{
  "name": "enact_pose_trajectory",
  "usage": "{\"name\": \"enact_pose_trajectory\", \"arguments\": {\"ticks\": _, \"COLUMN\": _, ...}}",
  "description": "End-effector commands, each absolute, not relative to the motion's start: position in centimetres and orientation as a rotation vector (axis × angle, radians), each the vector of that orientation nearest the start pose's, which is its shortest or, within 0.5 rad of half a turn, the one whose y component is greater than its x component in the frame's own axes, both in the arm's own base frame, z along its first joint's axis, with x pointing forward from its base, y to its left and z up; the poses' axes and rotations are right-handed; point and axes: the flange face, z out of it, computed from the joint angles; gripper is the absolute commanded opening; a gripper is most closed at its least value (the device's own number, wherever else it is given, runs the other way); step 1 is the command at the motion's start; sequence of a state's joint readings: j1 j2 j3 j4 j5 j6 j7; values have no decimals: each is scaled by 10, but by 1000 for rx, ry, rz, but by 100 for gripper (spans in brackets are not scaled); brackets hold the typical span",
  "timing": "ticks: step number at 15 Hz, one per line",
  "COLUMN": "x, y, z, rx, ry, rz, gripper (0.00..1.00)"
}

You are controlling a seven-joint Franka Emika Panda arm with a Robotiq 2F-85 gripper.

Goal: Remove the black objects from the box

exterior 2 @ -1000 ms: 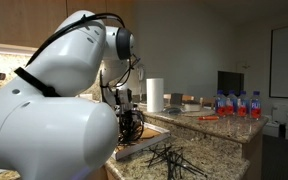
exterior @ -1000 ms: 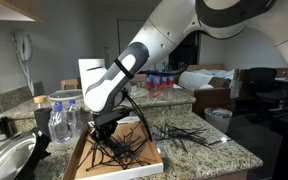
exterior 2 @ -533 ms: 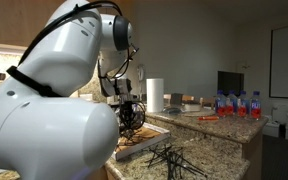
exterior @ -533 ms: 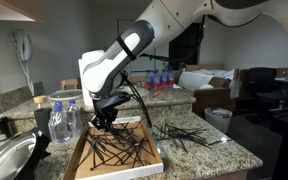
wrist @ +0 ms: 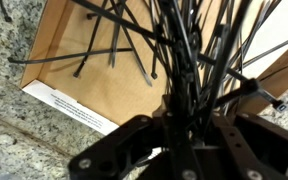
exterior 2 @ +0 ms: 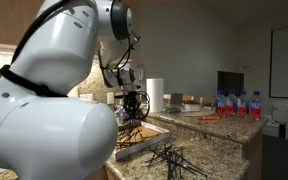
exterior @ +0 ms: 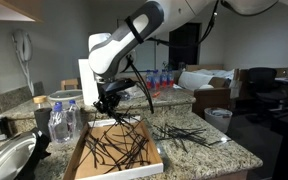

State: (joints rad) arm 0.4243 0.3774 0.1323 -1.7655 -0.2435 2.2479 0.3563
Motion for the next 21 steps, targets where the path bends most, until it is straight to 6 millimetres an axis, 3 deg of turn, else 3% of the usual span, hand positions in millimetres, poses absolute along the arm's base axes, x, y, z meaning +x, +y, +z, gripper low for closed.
{"name": "enact_pose_trajectory", "arguments": {"ticks": 1, "x": 568, "y": 321, "z": 393, "rx": -3164, "ry": -568, "rz": -305, "gripper": 10}}
{"name": "enact_pose_trajectory", "arguments": {"ticks": 11, "x": 583, "y": 321, "z": 466, "rx": -3131, "ry": -605, "rz": -497, "gripper": 9}}
{"name": "enact_pose_trajectory", "arguments": {"ticks": 18, "x": 565, "y": 334, "z": 508, "rx": -3081, "ry": -671, "rz": -583, "gripper": 9}}
{"name": "enact_pose_trajectory", "arguments": {"ticks": 21, "x": 557, "y": 329, "z": 522, "rx": -3093, "ry": -665, "rz": -595, "gripper": 9}}
